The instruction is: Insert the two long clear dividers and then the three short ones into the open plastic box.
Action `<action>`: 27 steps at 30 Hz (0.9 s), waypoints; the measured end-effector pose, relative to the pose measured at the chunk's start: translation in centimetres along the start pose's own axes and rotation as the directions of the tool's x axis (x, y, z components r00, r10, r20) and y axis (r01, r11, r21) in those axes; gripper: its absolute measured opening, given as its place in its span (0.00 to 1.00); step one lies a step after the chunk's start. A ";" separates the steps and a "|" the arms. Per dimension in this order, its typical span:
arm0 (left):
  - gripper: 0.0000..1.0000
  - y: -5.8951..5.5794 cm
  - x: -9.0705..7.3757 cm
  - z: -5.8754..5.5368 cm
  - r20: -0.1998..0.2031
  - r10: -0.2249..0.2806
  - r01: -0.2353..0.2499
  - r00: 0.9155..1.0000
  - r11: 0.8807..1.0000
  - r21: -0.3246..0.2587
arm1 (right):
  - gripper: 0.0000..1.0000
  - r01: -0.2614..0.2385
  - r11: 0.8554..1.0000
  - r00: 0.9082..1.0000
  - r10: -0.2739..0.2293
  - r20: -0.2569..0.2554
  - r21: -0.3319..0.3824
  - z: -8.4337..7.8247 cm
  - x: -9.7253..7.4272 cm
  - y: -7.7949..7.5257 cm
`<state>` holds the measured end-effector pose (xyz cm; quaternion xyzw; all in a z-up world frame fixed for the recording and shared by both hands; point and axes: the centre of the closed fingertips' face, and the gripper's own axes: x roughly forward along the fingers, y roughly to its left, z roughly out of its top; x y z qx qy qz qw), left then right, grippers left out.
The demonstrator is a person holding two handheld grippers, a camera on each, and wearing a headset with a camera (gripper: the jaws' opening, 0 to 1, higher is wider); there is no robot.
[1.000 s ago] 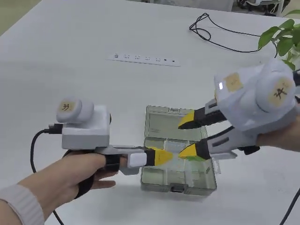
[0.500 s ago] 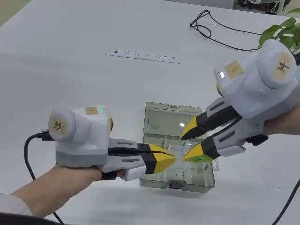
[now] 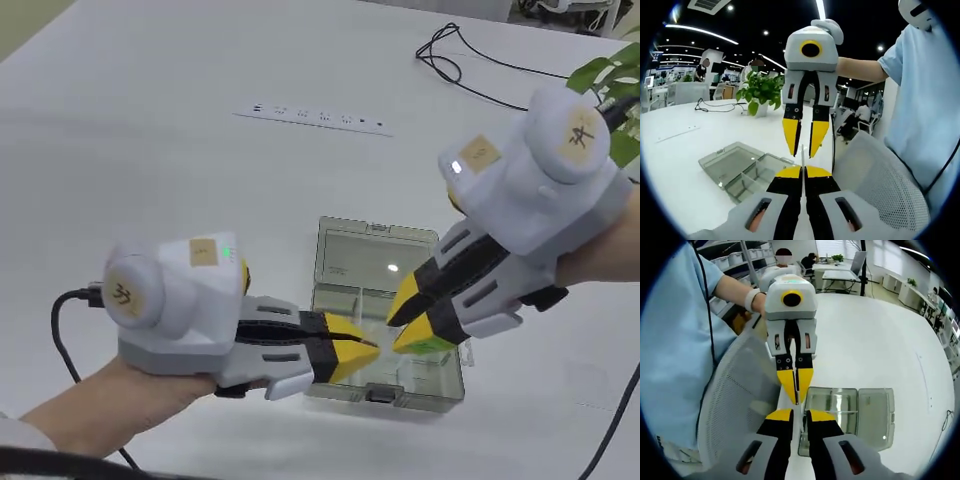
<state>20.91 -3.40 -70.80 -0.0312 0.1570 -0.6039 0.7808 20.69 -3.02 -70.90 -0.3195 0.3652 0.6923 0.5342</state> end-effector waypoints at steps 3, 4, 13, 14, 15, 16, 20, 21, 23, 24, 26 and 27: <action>0.00 0.0 0.0 0.2 0.002 -0.001 0.000 1.000 1.000 0.006 | 0.10 -0.009 1.000 1.000 0.009 -0.009 -0.003 0.0 0.0 0.2; 0.00 0.0 0.0 0.2 -0.002 -0.003 0.003 1.000 1.000 0.013 | 0.10 -0.007 1.000 1.000 0.007 -0.009 -0.004 0.0 0.0 0.1; 0.00 0.1 0.2 0.7 -0.006 -0.013 0.013 1.000 1.000 0.021 | 0.04 -0.033 0.999 0.999 0.032 -0.030 -0.017 0.1 0.1 0.2; 0.00 0.1 0.2 0.6 -0.008 -0.014 0.015 1.000 1.000 0.024 | 0.04 -0.036 0.999 0.999 0.035 -0.031 -0.016 0.1 0.1 0.2; 0.00 0.1 0.2 0.6 -0.011 -0.016 0.016 1.000 0.999 0.027 | 0.03 -0.042 0.999 0.999 0.041 -0.035 -0.020 0.0 0.1 0.2; 0.00 0.1 0.2 0.6 -0.013 -0.015 0.016 1.000 0.999 0.030 | 0.03 -0.043 0.999 0.998 0.042 -0.038 -0.021 0.0 0.1 0.2; 0.00 0.2 0.2 0.5 -0.013 -0.014 0.015 1.000 1.000 0.028 | 0.02 -0.047 0.999 0.997 0.046 -0.054 -0.017 -0.1 0.1 0.2; 0.00 0.1 0.3 0.5 -0.013 -0.016 0.017 1.000 1.000 0.025 | 0.02 -0.049 0.999 0.997 0.048 -0.060 -0.013 -0.1 0.2 0.1; 0.00 0.1 0.3 0.4 -0.018 -0.014 0.015 1.000 1.000 0.024 | 0.02 -0.047 0.999 0.996 0.046 -0.074 -0.014 -0.1 0.2 0.1; 0.00 0.2 0.4 0.3 -0.023 -0.016 0.016 1.000 1.000 0.023 | 0.02 -0.046 0.999 0.995 0.045 -0.091 -0.010 -0.1 0.3 0.1; 0.00 0.3 0.5 0.1 -0.042 -0.010 0.011 0.999 1.000 0.014 | 0.02 -0.041 0.999 0.992 0.038 -0.121 -0.021 -0.2 0.5 0.0; 0.00 0.4 0.6 0.0 -0.050 -0.007 0.007 0.999 1.000 0.007 | 0.02 -0.039 0.999 0.991 0.035 -0.130 -0.030 -0.2 0.5 0.0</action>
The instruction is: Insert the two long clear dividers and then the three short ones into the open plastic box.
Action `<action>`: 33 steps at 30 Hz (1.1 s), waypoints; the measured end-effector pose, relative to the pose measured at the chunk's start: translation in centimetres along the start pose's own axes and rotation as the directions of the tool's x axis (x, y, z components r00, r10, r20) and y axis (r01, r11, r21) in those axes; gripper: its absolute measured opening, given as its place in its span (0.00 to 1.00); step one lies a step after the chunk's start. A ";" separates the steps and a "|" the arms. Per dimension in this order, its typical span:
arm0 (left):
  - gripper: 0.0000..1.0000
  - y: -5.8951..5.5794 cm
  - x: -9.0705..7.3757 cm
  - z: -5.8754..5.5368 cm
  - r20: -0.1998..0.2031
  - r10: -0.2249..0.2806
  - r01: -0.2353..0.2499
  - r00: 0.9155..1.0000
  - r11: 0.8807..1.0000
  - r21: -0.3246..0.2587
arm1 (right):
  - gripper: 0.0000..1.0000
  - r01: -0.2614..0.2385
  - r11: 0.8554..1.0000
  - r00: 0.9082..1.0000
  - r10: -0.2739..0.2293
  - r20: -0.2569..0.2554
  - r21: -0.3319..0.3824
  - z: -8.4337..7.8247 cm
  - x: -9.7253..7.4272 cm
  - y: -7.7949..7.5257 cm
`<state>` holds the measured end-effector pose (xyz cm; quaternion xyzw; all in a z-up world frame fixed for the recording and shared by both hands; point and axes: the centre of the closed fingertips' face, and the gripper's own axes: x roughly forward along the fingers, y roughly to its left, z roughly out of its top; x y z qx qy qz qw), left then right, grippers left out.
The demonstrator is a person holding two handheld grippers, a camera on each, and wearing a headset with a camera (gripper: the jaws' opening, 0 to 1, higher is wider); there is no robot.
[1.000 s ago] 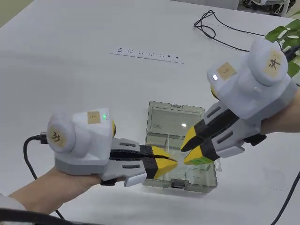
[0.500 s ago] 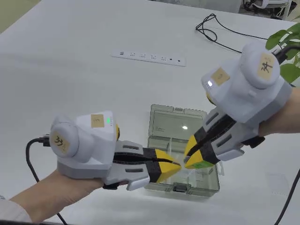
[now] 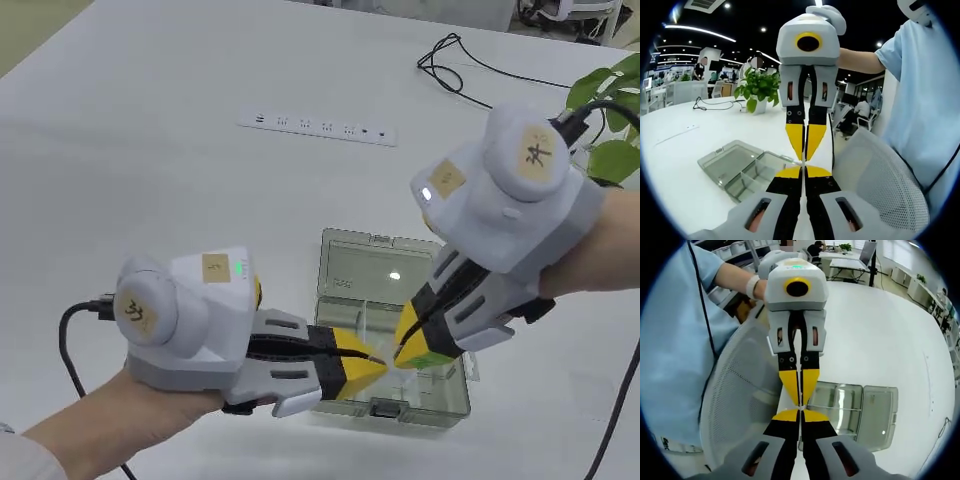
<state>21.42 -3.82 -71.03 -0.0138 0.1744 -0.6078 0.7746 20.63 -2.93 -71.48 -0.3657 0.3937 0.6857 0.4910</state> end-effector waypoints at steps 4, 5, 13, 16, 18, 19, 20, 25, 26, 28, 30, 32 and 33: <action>0.00 0.2 0.0 -0.3 -0.022 0.012 -0.011 1.000 1.000 0.016 | 0.02 0.005 1.000 1.000 -0.005 -0.021 -0.008 -0.1 0.2 -0.3; 0.00 0.3 0.0 -0.3 -0.023 0.015 -0.014 1.000 1.000 0.017 | 0.02 0.007 1.000 1.000 -0.007 -0.022 -0.008 -0.2 0.2 -0.3; 0.09 1.4 0.1 -1.2 -0.057 0.067 -0.065 0.996 0.997 0.035 | 0.02 0.012 1.000 1.000 -0.012 -0.026 0.017 -1.0 0.5 -1.0; 0.20 2.0 -0.1 -1.4 -0.061 0.093 -0.090 0.994 0.994 0.056 | 0.02 0.018 0.999 0.999 -0.017 -0.027 0.032 -1.5 0.6 -1.2; 0.27 2.3 -0.3 -1.6 -0.064 0.107 -0.104 0.992 0.993 0.049 | 0.02 0.025 0.999 0.999 -0.023 -0.033 0.042 -1.9 0.6 -1.5; 0.30 2.5 -0.4 -1.6 -0.067 0.114 -0.111 0.991 0.993 0.049 | 0.02 0.026 0.999 0.999 -0.025 -0.035 0.045 -2.1 0.7 -1.6; 0.34 2.7 -0.5 -1.8 -0.071 0.127 -0.122 0.989 0.991 0.059 | 0.02 0.033 0.998 0.999 -0.031 -0.040 0.053 -2.3 0.7 -1.8; 0.44 3.2 -1.0 -2.6 -0.100 0.151 -0.144 0.983 0.986 0.078 | 0.02 0.068 0.994 0.997 -0.065 -0.044 0.084 -3.3 0.6 -3.0; 0.46 3.3 -1.2 -2.9 -0.107 0.159 -0.149 0.981 0.984 0.092 | 0.02 0.076 0.993 0.996 -0.072 -0.043 0.094 -3.4 0.7 -3.2; 0.51 3.6 -1.4 -3.2 -0.121 0.171 -0.161 0.978 0.983 0.088 | 0.02 0.097 0.989 0.995 -0.093 -0.039 0.110 -3.8 0.7 -4.1; 0.56 3.9 -1.7 -3.6 -0.132 0.186 -0.175 0.974 0.981 0.089 | 0.02 0.115 0.986 0.993 -0.111 -0.037 0.124 -4.0 0.7 -4.7; 0.59 4.2 -1.9 -3.8 -0.138 0.198 -0.186 0.971 0.978 0.090 | 0.02 0.127 0.982 0.992 -0.124 -0.033 0.137 -4.1 0.6 -5.2; 0.61 4.3 -2.1 -3.9 -0.141 0.205 -0.194 0.969 0.977 0.091 | 0.02 0.126 0.982 0.992 -0.123 -0.029 0.142 -4.1 0.7 -5.2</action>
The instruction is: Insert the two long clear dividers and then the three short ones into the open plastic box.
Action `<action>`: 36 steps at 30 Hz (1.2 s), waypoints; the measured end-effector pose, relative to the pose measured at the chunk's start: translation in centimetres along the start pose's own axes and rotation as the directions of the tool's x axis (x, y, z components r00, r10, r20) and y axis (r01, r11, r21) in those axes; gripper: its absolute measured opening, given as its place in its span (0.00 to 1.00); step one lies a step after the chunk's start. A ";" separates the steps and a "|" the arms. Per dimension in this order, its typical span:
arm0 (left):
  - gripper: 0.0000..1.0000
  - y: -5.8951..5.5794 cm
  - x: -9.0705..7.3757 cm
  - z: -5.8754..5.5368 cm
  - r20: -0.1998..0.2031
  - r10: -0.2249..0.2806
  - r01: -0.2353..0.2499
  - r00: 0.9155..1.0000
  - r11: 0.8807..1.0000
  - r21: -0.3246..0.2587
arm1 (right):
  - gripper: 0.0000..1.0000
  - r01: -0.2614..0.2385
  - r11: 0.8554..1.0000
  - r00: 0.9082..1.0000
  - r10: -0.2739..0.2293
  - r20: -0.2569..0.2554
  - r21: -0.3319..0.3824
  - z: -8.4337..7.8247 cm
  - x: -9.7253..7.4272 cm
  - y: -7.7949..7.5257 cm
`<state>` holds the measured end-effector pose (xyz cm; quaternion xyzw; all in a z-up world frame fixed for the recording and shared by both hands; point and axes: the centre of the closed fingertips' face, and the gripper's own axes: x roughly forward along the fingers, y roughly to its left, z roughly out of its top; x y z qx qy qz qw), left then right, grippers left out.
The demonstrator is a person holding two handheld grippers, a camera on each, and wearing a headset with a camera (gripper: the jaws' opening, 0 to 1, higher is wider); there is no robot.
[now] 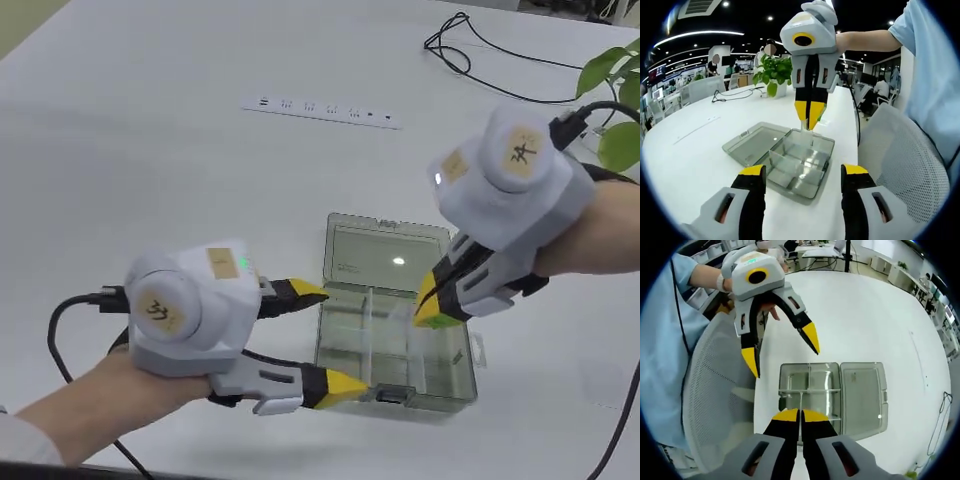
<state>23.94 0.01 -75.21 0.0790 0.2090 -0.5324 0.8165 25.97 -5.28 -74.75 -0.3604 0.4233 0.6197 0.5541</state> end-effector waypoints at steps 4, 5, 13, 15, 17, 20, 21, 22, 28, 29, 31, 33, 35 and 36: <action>0.71 0.6 -0.3 -0.7 -0.022 0.029 -0.029 0.999 1.000 -0.004 | 0.02 0.032 0.999 0.999 -0.032 0.011 0.016 0.0 0.1 -0.8; 0.74 0.7 -0.3 -0.9 -0.028 0.034 -0.034 0.999 0.999 -0.004 | 0.02 0.031 0.999 0.999 -0.032 0.012 0.017 0.0 0.1 -0.8; 1.00 2.0 -0.6 -2.6 -0.078 0.097 -0.101 0.992 0.994 -0.037 | 0.02 0.028 0.999 1.000 -0.028 0.003 0.026 -0.3 0.6 -0.9; 1.00 2.1 -0.8 -3.0 -0.093 0.098 -0.103 0.991 0.994 -0.048 | 0.02 0.029 0.999 1.000 -0.029 0.007 0.025 -0.3 0.7 -1.0; 1.00 2.1 -0.9 -3.1 -0.097 0.098 -0.104 0.990 0.993 -0.050 | 0.02 0.024 0.999 1.000 -0.025 0.013 0.034 -0.2 0.8 -0.9; 1.00 2.0 -1.0 -3.2 -0.097 0.094 -0.100 0.991 0.993 -0.056 | 0.02 0.029 0.999 1.000 -0.029 0.008 0.030 -0.2 1.0 -1.2; 0.99 2.0 -1.1 -3.3 -0.100 0.093 -0.099 0.991 0.993 -0.058 | 0.02 0.028 0.999 1.000 -0.028 0.005 0.026 -0.3 1.1 -1.2; 0.98 1.9 -1.1 -3.4 -0.099 0.093 -0.099 0.991 0.993 -0.058 | 0.02 0.023 0.999 1.000 -0.023 0.003 0.031 -0.3 1.2 -1.2; 0.95 1.9 -1.3 -3.9 -0.097 0.097 -0.105 0.991 0.991 -0.084 | 0.02 0.015 0.999 1.000 -0.014 -0.006 0.031 -0.6 1.5 -1.1; 0.94 1.9 -1.3 -3.9 -0.099 0.097 -0.105 0.990 0.991 -0.085 | 0.02 0.016 0.999 1.000 -0.016 -0.003 0.031 -0.5 1.5 -1.1; 0.93 1.8 -1.4 -4.0 -0.100 0.095 -0.104 0.990 0.991 -0.090 | 0.02 0.018 0.999 1.000 -0.018 0.000 0.029 -0.5 1.5 -1.2; 0.92 1.8 -1.4 -4.0 -0.098 0.095 -0.104 0.991 0.990 -0.092 | 0.02 0.019 0.999 1.000 -0.019 0.002 0.029 -0.4 1.5 -1.2; 0.92 1.7 -1.4 -4.0 -0.100 0.093 -0.103 0.991 0.990 -0.096 | 0.02 0.016 1.000 1.000 -0.016 0.002 0.019 -0.4 1.5 -1.1; 0.92 1.7 -1.4 -4.0 -0.100 0.094 -0.103 0.991 0.990 -0.097 | 0.02 0.018 1.000 1.000 -0.018 0.001 0.013 -0.3 1.5 -1.0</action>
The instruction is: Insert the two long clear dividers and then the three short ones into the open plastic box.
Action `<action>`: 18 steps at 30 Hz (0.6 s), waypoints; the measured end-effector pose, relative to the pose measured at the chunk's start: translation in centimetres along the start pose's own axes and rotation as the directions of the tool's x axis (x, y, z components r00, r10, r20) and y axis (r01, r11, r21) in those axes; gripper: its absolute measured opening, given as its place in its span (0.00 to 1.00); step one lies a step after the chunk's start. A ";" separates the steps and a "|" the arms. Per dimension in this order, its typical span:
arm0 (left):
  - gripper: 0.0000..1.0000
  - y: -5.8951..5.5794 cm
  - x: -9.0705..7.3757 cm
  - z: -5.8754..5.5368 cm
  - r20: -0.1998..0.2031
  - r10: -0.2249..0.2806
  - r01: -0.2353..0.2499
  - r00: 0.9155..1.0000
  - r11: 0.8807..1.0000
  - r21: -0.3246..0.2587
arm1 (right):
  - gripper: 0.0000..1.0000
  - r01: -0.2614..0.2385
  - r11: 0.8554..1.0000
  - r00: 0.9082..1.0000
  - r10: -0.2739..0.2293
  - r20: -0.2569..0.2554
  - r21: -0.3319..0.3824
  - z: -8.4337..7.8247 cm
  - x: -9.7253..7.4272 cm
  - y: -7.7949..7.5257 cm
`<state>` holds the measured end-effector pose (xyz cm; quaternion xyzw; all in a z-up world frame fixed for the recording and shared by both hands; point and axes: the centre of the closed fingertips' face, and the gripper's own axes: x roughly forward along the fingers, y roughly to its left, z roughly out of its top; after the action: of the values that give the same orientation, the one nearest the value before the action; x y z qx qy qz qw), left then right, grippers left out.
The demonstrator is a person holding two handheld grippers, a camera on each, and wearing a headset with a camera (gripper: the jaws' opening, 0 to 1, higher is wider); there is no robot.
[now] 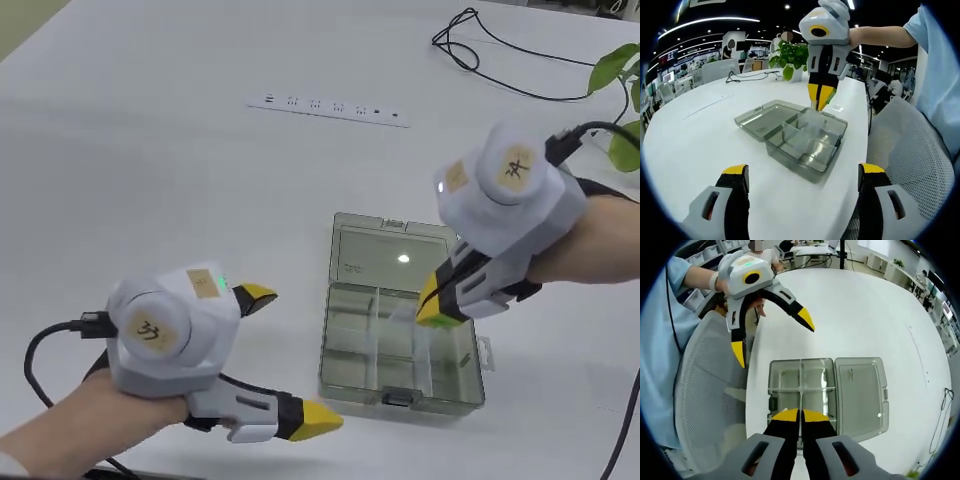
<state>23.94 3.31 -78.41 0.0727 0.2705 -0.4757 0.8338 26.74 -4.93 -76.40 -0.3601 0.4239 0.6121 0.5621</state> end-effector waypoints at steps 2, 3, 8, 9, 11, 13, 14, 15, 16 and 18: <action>0.91 -0.1 0.0 0.0 0.000 -0.004 0.004 1.000 1.000 -0.002 | 0.02 0.003 1.000 1.000 -0.003 -0.004 -0.018 0.1 0.1 0.3; 0.91 -0.1 0.0 0.0 0.001 -0.004 0.004 1.000 1.000 -0.001 | 0.02 0.002 1.000 1.000 -0.002 -0.009 -0.026 0.1 0.2 0.4; 0.90 -0.2 0.0 0.0 0.002 -0.007 0.007 1.000 1.000 -0.006 | 0.02 0.014 0.999 1.000 -0.014 -0.013 -0.041 0.1 0.5 0.4; 0.90 -0.2 0.0 0.0 0.002 -0.006 0.006 1.000 1.000 -0.007 | 0.02 0.015 0.999 1.000 -0.015 -0.015 -0.035 0.0 0.5 0.4; 0.89 -0.2 0.0 -0.1 0.002 -0.008 0.008 1.000 1.000 -0.010 | 0.02 0.016 0.999 1.000 -0.017 -0.016 -0.034 0.1 0.5 0.4; 0.88 -0.2 0.0 -0.1 0.002 -0.009 0.009 1.000 1.000 -0.011 | 0.02 0.018 0.999 1.000 -0.019 -0.023 -0.042 0.1 0.7 0.5; 0.88 -0.2 0.0 -0.1 0.003 -0.008 0.008 1.000 1.000 -0.010 | 0.02 0.018 0.999 1.000 -0.019 -0.022 -0.042 0.1 0.7 0.5; 0.88 -0.2 0.0 -0.2 0.002 -0.007 0.007 1.000 1.000 -0.012 | 0.02 0.021 0.999 1.000 -0.022 -0.022 -0.039 0.2 0.8 0.6; 0.88 -0.2 -0.1 -0.2 0.002 -0.008 0.008 1.000 1.000 -0.014 | 0.02 0.023 0.999 0.999 -0.024 -0.025 -0.037 0.2 1.0 0.6; 0.88 -0.3 -0.1 -0.2 0.003 -0.010 0.010 1.000 1.000 -0.013 | 0.02 0.031 0.999 0.999 -0.032 -0.034 -0.034 0.1 1.5 0.7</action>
<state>23.59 3.28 -78.53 0.0650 0.2726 -0.4780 0.8325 25.93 -4.23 -77.63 -0.3868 0.4174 0.6038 0.5582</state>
